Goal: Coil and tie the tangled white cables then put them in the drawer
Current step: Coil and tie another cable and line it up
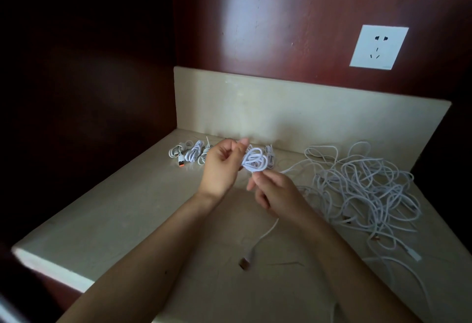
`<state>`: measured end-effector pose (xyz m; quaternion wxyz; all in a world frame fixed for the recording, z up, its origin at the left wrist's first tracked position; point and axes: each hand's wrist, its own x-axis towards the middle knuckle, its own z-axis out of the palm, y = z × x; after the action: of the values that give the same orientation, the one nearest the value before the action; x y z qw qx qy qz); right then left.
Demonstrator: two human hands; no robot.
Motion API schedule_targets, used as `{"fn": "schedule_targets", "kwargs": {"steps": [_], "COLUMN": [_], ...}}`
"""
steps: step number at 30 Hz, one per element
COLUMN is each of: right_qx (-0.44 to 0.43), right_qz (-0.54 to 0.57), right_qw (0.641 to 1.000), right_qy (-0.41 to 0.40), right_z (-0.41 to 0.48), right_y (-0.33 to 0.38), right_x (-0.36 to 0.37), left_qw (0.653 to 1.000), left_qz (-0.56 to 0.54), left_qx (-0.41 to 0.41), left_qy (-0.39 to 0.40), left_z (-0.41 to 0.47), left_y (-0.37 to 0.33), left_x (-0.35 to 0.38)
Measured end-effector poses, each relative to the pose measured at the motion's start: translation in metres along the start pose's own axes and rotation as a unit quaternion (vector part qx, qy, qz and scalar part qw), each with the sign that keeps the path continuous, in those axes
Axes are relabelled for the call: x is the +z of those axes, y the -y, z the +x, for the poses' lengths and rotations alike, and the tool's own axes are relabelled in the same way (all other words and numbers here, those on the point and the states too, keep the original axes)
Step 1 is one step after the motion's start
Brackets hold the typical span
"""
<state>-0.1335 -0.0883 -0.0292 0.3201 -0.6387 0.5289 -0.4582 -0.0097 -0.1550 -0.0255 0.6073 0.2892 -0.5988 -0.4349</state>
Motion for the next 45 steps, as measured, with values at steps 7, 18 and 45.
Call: {"fn": "schedule_targets", "kwargs": {"steps": [7, 18, 45], "right_qx": [-0.058, -0.057, -0.060], "right_qz": [-0.166, -0.067, -0.117], "right_qw": [0.982, 0.981, 0.984], "right_qy": [0.063, -0.172, -0.120], "right_z": [-0.004, 0.003, -0.002], "right_y": [0.003, 0.007, 0.008], "right_x": [0.006, -0.030, -0.023], "left_qw": [0.979, 0.940, 0.919], "left_qz": [0.199, 0.304, 0.363], "left_qx": [0.021, 0.086, 0.063], "left_qy": [-0.033, 0.128, 0.143], "left_z": [0.000, -0.010, -0.007], "left_y": [0.012, 0.004, 0.001], "left_x": [-0.008, 0.001, -0.004]}}
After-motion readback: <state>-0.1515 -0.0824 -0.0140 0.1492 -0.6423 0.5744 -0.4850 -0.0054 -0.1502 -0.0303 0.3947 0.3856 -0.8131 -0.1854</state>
